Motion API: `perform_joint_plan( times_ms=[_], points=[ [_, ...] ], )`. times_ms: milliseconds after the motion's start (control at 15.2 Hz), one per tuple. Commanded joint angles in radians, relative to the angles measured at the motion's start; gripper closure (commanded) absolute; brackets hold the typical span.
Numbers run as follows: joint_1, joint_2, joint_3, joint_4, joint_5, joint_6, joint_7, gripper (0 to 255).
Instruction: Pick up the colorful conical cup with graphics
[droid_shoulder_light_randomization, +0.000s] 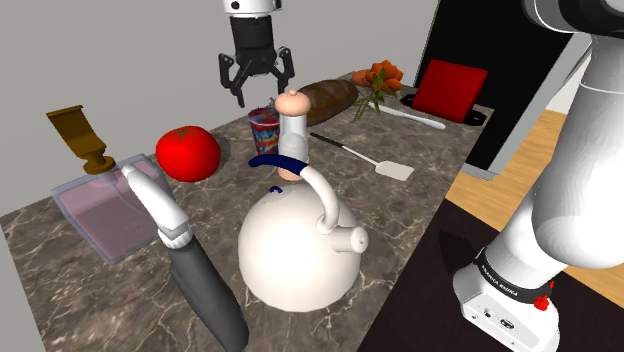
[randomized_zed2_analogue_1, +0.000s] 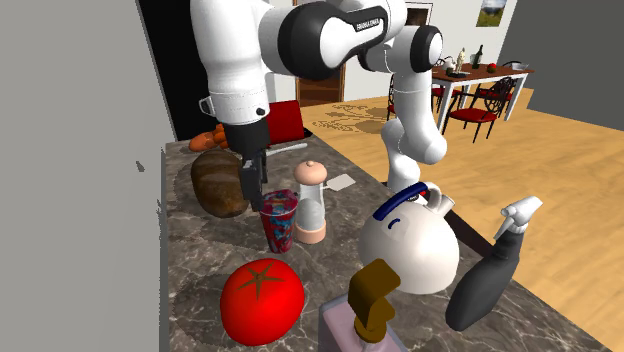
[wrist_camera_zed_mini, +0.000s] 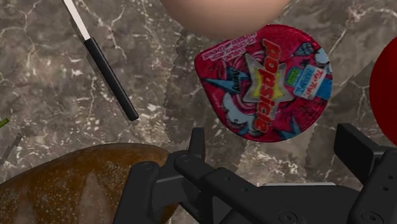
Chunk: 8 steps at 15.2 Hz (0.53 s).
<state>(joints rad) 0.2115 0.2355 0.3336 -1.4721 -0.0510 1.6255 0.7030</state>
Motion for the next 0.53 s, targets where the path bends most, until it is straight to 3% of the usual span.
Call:
perform_joint_plan(
  times_ms=[0,264,330,462],
  points=[
    [-0.001,0.000,-0.001,-0.026,0.000,0.026,0.000,0],
    [-0.003,-0.002,-0.001,-0.063,0.000,0.061,-0.001,0],
    [-0.002,0.000,-0.001,-0.060,0.000,0.061,0.000,255],
    [-0.002,0.000,-0.001,-0.060,0.000,0.060,0.000,255]
  ],
)
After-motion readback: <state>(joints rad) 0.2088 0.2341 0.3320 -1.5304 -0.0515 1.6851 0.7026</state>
